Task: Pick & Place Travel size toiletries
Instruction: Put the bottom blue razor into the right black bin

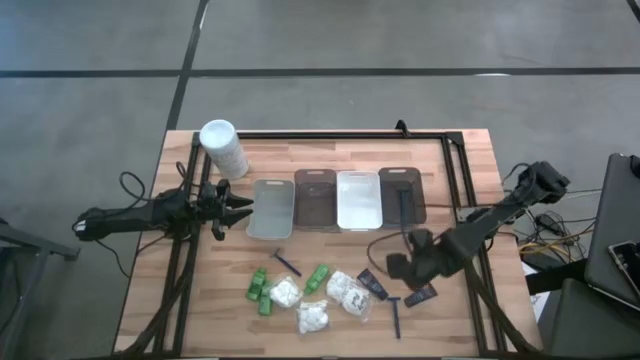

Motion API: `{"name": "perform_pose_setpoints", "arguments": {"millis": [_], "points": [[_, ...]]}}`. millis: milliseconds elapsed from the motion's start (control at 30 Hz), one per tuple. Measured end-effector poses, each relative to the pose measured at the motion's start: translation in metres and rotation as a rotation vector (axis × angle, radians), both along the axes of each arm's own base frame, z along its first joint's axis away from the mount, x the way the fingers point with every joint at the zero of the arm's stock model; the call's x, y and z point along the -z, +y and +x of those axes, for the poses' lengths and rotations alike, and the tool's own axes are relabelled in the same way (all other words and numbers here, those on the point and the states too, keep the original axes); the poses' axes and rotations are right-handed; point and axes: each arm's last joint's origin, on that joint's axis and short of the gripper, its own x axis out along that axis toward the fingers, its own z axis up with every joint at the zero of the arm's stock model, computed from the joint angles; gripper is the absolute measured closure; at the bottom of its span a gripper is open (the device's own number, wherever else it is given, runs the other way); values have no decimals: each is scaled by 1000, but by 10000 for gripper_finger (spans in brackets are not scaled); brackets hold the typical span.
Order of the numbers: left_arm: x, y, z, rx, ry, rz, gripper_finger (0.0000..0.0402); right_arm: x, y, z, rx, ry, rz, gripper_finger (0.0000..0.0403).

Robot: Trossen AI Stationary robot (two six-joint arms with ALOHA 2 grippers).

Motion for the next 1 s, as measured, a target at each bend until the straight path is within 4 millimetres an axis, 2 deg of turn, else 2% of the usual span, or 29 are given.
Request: {"name": "perform_pose_setpoints", "arguments": {"millis": [200,367,500,800,1000], "points": [[0,0,0,0,0,0,241,8,27,19,-45,53,14,164],[0,0,0,0,0,0,241,26,46,27,-76,114,75,172],[0,0,0,0,0,0,241,39,59,37,-88,43,149,169],[0,0,0,0,0,0,241,53,64,43,-45,58,172,151],[0,0,0,-1,0,0,241,65,71,49,-59,72,224,155]]}}
